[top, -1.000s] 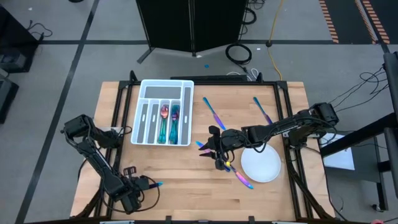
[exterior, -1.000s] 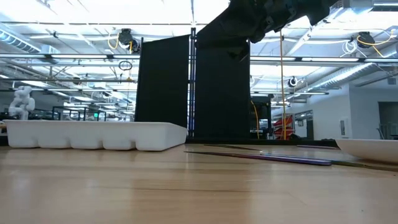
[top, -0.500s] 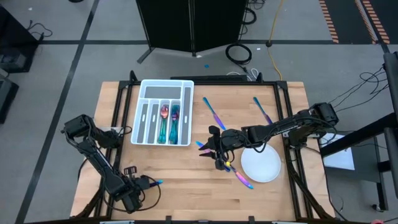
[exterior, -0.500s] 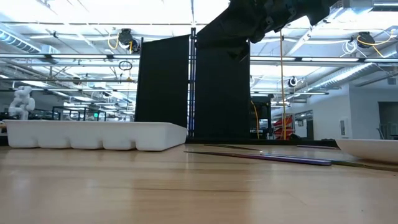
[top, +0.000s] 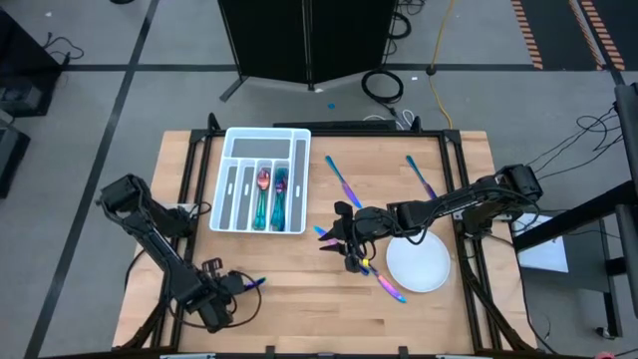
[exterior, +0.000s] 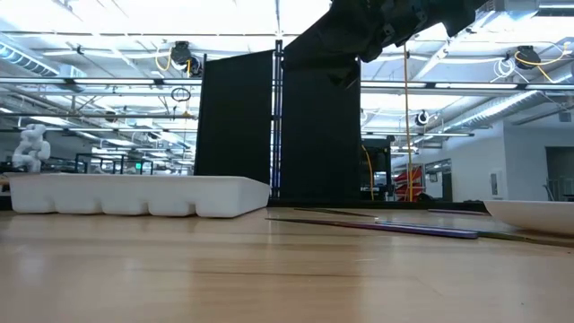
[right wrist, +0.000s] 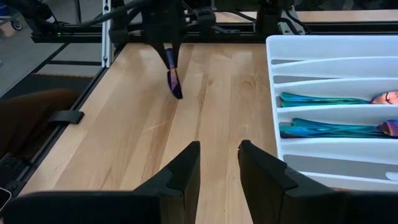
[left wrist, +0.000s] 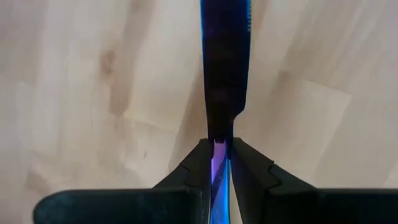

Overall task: Sort silverware
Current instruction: Put the iridescent knife into the white silverware tray

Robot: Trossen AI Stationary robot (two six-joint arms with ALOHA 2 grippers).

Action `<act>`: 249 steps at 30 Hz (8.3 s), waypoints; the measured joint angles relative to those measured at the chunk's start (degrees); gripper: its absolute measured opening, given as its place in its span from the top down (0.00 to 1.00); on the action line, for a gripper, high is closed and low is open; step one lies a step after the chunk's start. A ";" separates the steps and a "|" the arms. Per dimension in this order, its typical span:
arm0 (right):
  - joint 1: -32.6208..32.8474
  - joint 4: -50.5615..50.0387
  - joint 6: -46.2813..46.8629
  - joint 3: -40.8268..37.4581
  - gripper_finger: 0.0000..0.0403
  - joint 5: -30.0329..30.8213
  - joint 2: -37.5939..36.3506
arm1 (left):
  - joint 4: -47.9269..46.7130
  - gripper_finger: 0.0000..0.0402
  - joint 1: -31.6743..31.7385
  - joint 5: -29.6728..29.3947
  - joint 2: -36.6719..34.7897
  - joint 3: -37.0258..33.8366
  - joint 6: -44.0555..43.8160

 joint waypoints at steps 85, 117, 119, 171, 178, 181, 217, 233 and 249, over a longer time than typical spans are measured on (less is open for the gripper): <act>0.00 -4.16 -1.27 -0.02 0.76 -0.04 0.00 | -9.91 0.87 88.97 15.40 -12.44 -4.82 43.36; 10.09 -28.74 29.40 -0.02 0.76 17.60 0.00 | 53.60 0.87 48.14 8.12 -9.31 -4.48 80.05; 10.78 -28.74 30.67 -0.02 0.76 18.14 0.00 | 55.14 0.87 47.42 9.00 -7.38 -4.50 81.63; 4.49 -35.77 44.33 -2.94 1.00 28.18 2.68 | 77.32 0.87 45.34 6.86 -0.86 -13.19 81.27; -13.48 -6.65 28.94 -14.49 1.00 16.89 2.08 | 62.04 0.87 51.43 10.19 -3.91 -10.62 83.33; -17.50 -2.41 24.86 -15.09 1.00 18.29 2.08 | 60.24 0.87 56.34 12.94 -4.41 -10.73 84.27; -9.79 -15.24 36.62 -3.18 1.00 13.16 13.10 | 57.38 0.87 62.61 26.47 -2.36 -10.75 81.05; -39.95 -4.30 9.03 4.96 1.00 -1.09 14.98 | 60.78 0.87 61.31 26.47 -2.40 -9.44 80.92; -41.30 -26.28 4.84 26.69 1.00 -4.08 29.47 | 57.05 0.87 61.75 25.21 -2.40 -9.42 81.01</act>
